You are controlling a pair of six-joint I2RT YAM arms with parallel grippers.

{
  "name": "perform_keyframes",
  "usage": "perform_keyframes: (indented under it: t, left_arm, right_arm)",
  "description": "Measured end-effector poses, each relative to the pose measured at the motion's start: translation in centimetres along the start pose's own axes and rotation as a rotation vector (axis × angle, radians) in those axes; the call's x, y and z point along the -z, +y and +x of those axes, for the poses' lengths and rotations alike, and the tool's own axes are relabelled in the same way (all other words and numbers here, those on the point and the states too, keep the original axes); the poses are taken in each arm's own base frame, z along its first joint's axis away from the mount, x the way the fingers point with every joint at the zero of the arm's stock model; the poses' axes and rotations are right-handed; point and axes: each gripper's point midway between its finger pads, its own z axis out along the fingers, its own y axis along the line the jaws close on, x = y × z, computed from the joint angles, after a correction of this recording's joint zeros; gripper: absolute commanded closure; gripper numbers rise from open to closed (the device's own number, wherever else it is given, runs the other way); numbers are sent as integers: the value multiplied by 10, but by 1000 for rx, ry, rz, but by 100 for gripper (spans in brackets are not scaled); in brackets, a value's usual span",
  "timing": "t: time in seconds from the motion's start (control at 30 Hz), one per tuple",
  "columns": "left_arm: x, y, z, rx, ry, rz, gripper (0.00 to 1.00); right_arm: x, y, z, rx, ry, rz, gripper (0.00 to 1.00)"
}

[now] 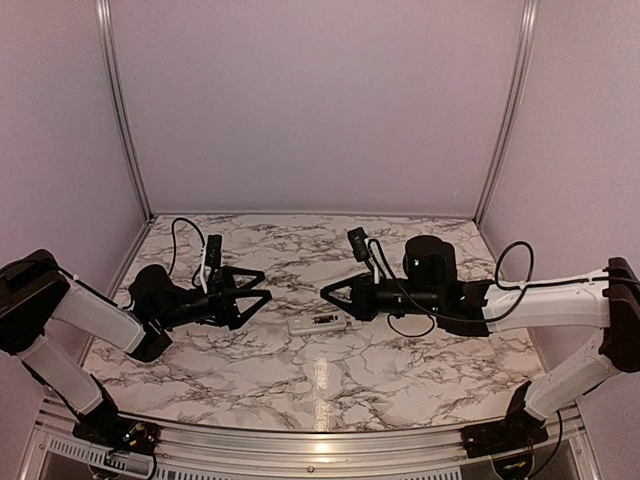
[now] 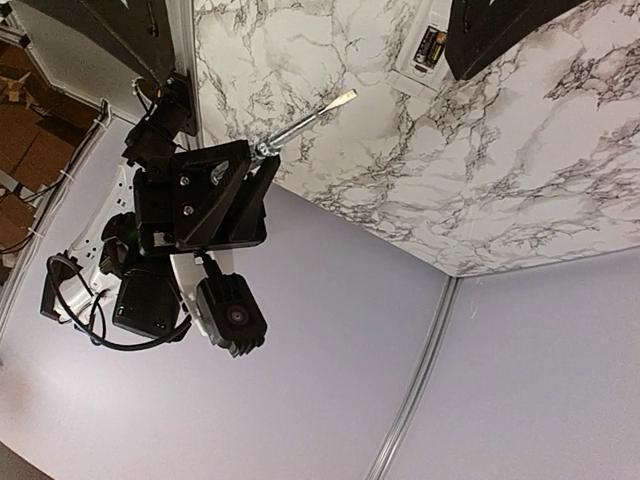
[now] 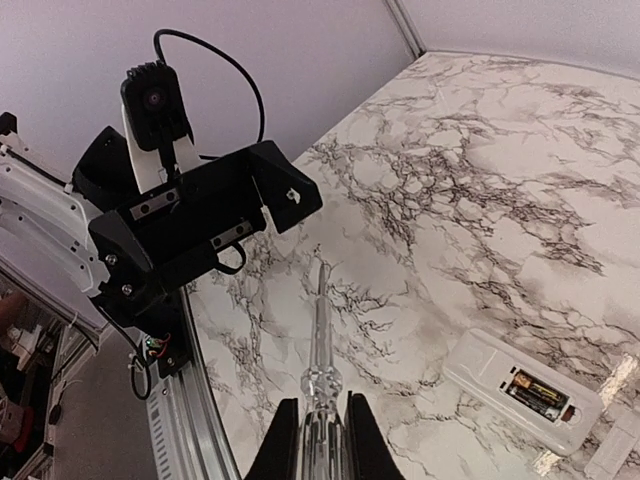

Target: Unload the batteries from the remote control

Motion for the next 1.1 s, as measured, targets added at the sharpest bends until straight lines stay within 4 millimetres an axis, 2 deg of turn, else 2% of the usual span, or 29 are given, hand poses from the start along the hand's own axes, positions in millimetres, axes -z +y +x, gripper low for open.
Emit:
perform_keyframes:
  t: [0.2,0.37,0.53,0.67,0.83,1.1]
  left_arm:
    - [1,11,1,-102,-3,-57,1]
    - [-4,26,24,-162,86,-86,1]
    - [-21,41,34,-266,197,-120,2]
    - [-44,57,44,-336,315,-149,5]
    - [-65,85,76,-382,510,-214,5]
    - [-60,115,120,-400,745,-269,10]
  right_arm:
    - [29,-2,-12,74,-17,90,100]
    - [48,-17,-12,94,-22,175,100]
    - [60,-35,-1,92,5,251,100]
    - [64,-39,1,94,14,275,100]
    - [69,-44,2,105,16,299,100]
    - [80,-55,7,106,20,333,100]
